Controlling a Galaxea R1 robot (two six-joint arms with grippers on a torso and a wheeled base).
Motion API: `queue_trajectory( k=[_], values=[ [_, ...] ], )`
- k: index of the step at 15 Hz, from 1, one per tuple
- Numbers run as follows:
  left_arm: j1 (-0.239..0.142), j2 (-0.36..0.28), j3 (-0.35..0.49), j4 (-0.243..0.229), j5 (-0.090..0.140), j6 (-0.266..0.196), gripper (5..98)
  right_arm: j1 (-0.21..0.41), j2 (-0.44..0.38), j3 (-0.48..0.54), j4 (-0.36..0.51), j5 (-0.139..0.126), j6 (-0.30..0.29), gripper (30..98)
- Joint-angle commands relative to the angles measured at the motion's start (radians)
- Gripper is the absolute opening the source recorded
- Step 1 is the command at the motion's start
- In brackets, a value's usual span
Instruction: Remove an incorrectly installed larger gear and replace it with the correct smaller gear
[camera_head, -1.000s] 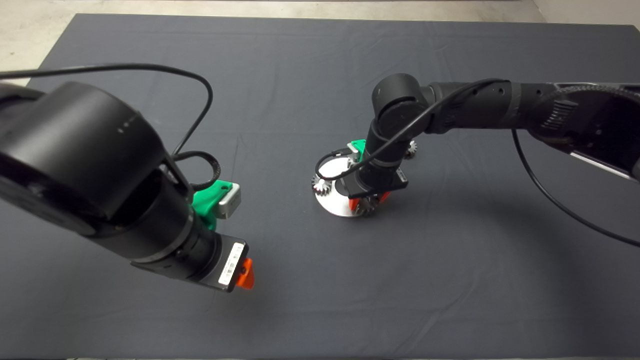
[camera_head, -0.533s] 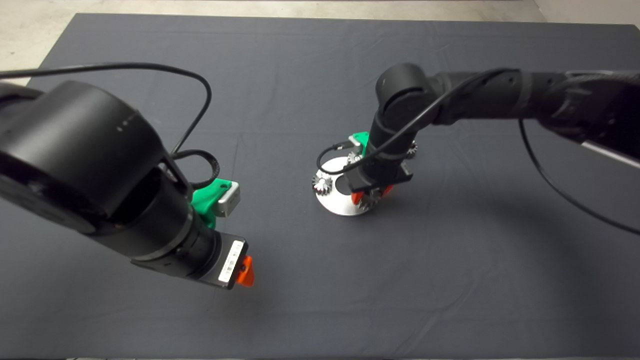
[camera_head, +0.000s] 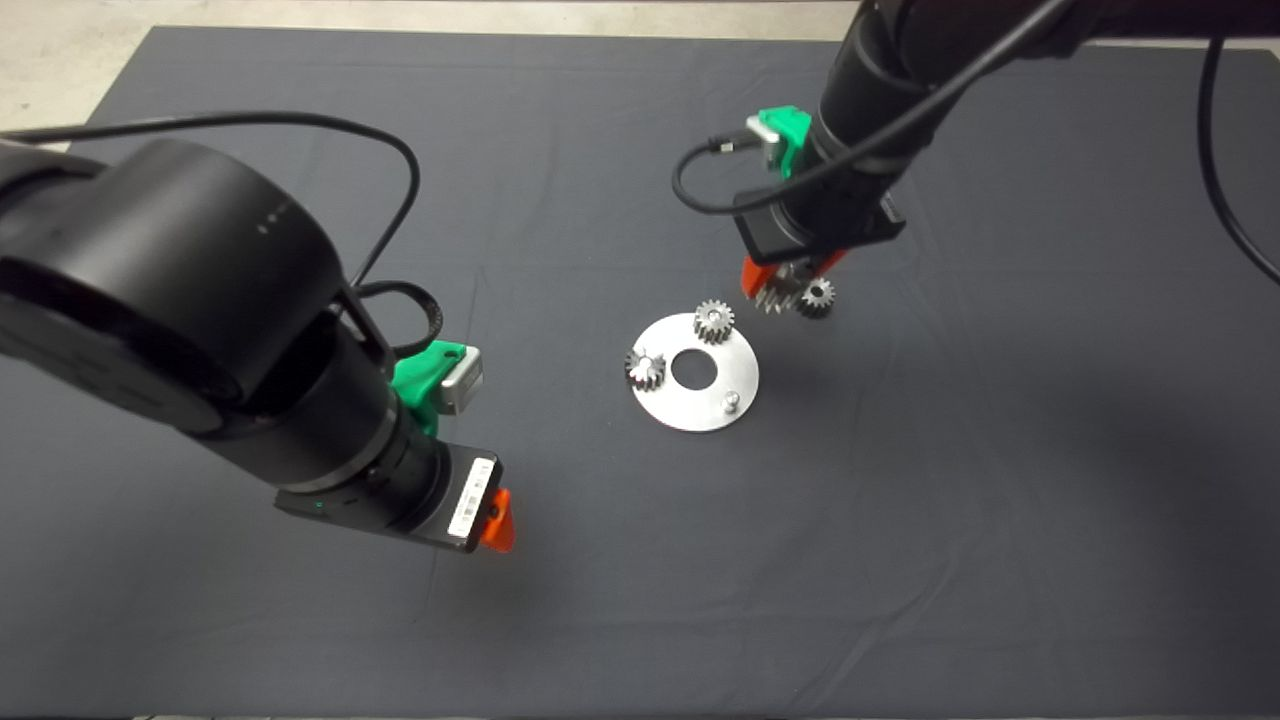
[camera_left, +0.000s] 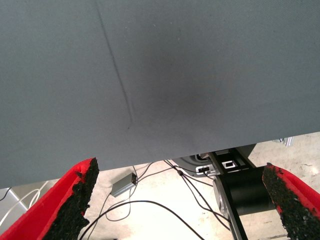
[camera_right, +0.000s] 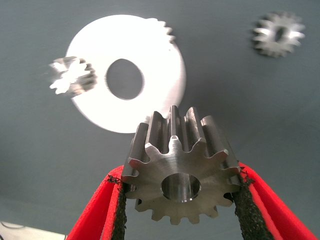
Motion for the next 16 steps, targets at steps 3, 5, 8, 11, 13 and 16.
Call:
queue_trajectory(
  k=[3, 5, 8, 11, 13, 16],
  values=[
    [-0.02, 0.034, -0.003, 0.006, 0.069, 0.002, 83.9, -0.218, -0.228, -0.106, 0.01, -0.107, -0.02, 45.8],
    [-0.02, 0.047, -0.009, 0.006, 0.069, 0.002, 83.9, -0.288, -0.237, -0.169, 0.009, -0.106, -0.084, 45.8],
    [-0.02, 0.062, -0.023, 0.006, 0.069, 0.002, 83.9, -0.336, -0.254, -0.164, 0.007, -0.107, -0.092, 45.8],
    [-0.02, 0.085, -0.034, 0.006, 0.069, 0.001, 83.9, -0.334, -0.258, -0.14, 0.006, -0.109, -0.092, 45.9],
    [-0.02, 0.099, -0.049, 0.006, 0.069, 0.002, 83.9, -0.329, -0.249, -0.13, 0.006, -0.109, -0.093, 45.9],
    [-0.02, 0.099, -0.054, 0.006, 0.069, 0.002, 83.9, -0.302, -0.252, -0.107, 0.007, -0.11, -0.084, 45.9]
  ],
)
